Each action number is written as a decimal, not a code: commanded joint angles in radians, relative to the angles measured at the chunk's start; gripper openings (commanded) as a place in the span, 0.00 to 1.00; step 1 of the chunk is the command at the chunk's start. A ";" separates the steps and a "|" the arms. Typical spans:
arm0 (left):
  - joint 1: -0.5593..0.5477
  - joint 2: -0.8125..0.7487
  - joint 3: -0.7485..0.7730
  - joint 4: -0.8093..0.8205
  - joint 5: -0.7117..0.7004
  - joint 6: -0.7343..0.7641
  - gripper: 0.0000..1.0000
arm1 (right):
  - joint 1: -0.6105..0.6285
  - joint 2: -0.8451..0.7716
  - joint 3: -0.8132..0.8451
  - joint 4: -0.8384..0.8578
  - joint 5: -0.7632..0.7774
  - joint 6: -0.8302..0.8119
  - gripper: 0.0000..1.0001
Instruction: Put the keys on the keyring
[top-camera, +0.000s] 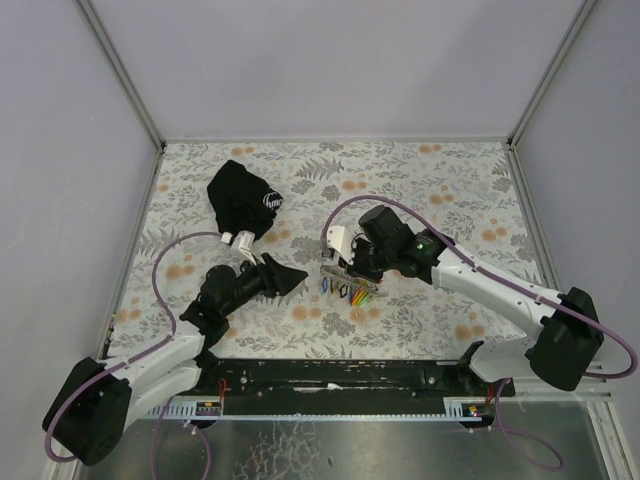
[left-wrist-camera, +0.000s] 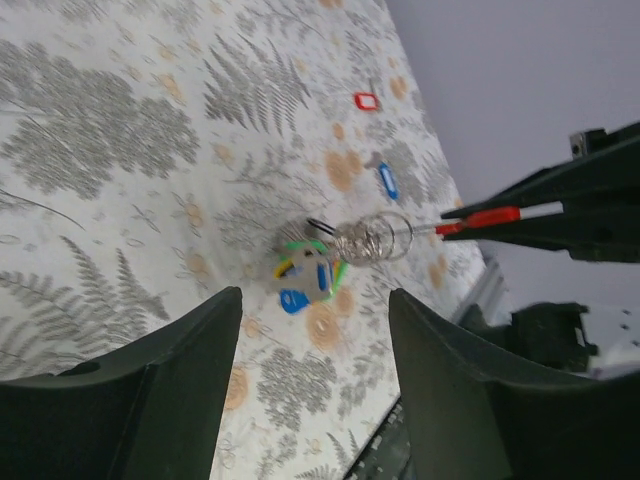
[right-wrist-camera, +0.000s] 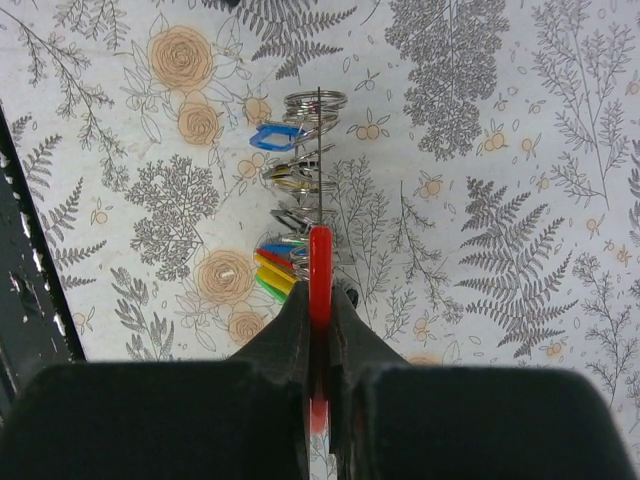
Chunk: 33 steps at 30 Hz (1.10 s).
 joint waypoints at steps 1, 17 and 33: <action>0.007 0.060 -0.076 0.340 0.143 -0.139 0.59 | 0.010 -0.065 -0.021 0.129 0.006 0.037 0.00; 0.005 0.263 -0.070 0.657 0.165 -0.378 0.44 | 0.009 -0.110 -0.131 0.260 0.006 0.128 0.00; -0.007 0.541 -0.017 0.893 0.180 -0.537 0.37 | 0.010 -0.119 -0.147 0.285 -0.028 0.127 0.00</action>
